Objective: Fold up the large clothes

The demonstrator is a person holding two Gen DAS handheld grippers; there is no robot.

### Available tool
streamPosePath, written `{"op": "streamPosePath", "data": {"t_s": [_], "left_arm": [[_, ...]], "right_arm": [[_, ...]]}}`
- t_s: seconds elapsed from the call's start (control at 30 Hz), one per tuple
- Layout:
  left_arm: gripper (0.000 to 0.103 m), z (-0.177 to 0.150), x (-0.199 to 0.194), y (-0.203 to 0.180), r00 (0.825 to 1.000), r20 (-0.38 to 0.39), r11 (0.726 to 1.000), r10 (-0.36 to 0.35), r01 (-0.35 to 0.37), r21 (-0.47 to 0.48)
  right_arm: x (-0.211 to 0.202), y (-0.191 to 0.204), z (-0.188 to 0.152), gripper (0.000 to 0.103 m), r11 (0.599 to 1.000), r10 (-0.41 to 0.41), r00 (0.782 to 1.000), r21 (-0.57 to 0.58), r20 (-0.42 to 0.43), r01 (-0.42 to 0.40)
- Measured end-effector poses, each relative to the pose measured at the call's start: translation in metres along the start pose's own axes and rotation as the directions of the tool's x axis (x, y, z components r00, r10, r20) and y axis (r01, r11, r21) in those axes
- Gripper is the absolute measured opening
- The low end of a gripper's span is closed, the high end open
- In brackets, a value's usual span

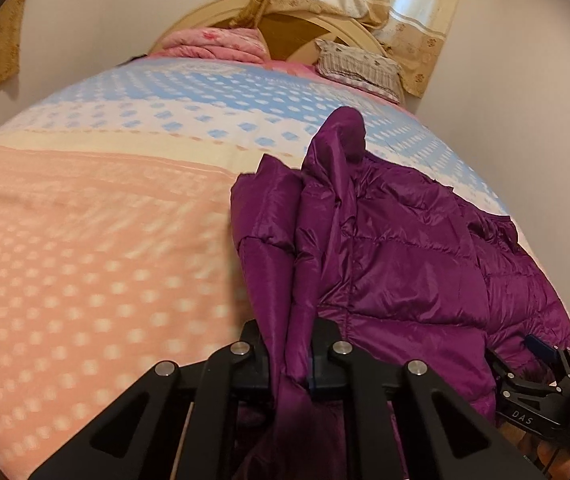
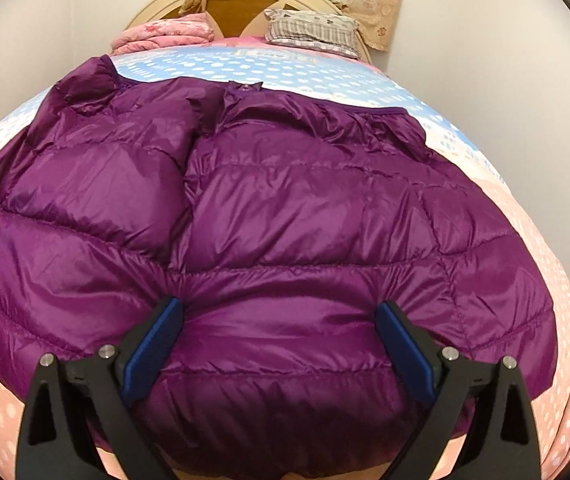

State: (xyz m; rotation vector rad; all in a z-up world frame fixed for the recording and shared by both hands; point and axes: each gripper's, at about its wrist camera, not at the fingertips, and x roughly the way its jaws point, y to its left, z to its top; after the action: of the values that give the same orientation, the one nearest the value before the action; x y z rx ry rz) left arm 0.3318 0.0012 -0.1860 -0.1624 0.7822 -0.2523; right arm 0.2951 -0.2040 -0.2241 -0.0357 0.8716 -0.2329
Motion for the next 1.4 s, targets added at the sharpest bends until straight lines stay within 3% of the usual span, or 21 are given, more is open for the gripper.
{"op": "streamPosePath", "data": {"t_s": [0.13, 0.23, 0.33, 0.47, 0.53, 0.7, 0.8, 0.93, 1.07, 1.17, 1.23, 1.4], "left_arm": [[0.009, 0.004, -0.033, 0.028, 0.996, 0.029, 0.996, 0.085, -0.085, 0.004], [0.009, 0.011, -0.053, 0.046, 0.988, 0.051, 0.989, 0.146, -0.146, -0.002], [0.009, 0.021, -0.074, 0.06, 0.975, 0.083, 0.979, 0.205, -0.205, -0.008], [0.009, 0.036, -0.09, 0.046, 0.96, 0.139, 0.968, 0.243, -0.248, 0.022], [0.009, 0.043, -0.095, 0.027, 0.96, 0.17, 0.971, 0.224, -0.235, 0.049], [0.009, 0.055, -0.101, -0.064, 0.96, 0.249, 0.961, 0.129, -0.183, 0.207], [0.009, 0.047, -0.091, -0.136, 0.961, 0.271, 0.923, 0.063, -0.16, 0.351], [0.009, 0.021, -0.063, -0.204, 0.97, 0.241, 0.86, 0.001, -0.124, 0.495], [0.009, -0.028, -0.009, -0.264, 0.985, 0.172, 0.76, -0.007, -0.107, 0.641], [0.009, -0.069, 0.027, -0.286, 0.994, 0.112, 0.679, 0.01, -0.089, 0.729], [0.01, -0.091, 0.035, -0.293, 0.989, 0.148, 0.626, 0.017, -0.126, 0.77], [0.031, -0.101, 0.017, -0.297, 0.988, 0.153, 0.615, -0.006, -0.117, 0.78]], "right_arm": [[-0.005, 0.04, 0.001, 0.099, 0.998, 0.043, 0.999, -0.046, 0.02, -0.042], [-0.011, 0.067, 0.003, 0.099, 0.986, 0.135, 0.991, -0.098, 0.02, -0.133], [-0.029, 0.068, 0.009, 0.099, 0.958, 0.266, 0.964, -0.123, 0.03, -0.26], [-0.05, 0.024, 0.013, 0.099, 0.967, 0.252, 0.961, -0.075, 0.119, -0.244], [-0.052, -0.016, 0.016, 0.099, 0.979, 0.204, 0.969, -0.016, 0.141, -0.204], [-0.036, -0.106, 0.017, 0.099, 0.987, 0.057, 0.99, 0.14, 0.131, -0.075], [-0.028, -0.15, 0.005, 0.099, 0.975, -0.006, 0.995, 0.223, 0.104, -0.018], [-0.027, -0.185, -0.011, 0.099, 0.956, -0.045, 0.997, 0.292, 0.07, 0.022], [-0.021, -0.206, -0.029, 0.099, 0.944, -0.064, 0.997, 0.327, 0.033, 0.05], [-0.024, -0.217, -0.047, 0.099, 0.937, -0.066, 0.998, 0.343, 0.008, 0.059], [-0.025, -0.225, -0.056, 0.099, 0.934, -0.064, 0.998, 0.351, -0.003, 0.061], [-0.031, -0.226, -0.058, 0.099, 0.933, -0.062, 0.998, 0.355, 0.014, 0.053]]}}
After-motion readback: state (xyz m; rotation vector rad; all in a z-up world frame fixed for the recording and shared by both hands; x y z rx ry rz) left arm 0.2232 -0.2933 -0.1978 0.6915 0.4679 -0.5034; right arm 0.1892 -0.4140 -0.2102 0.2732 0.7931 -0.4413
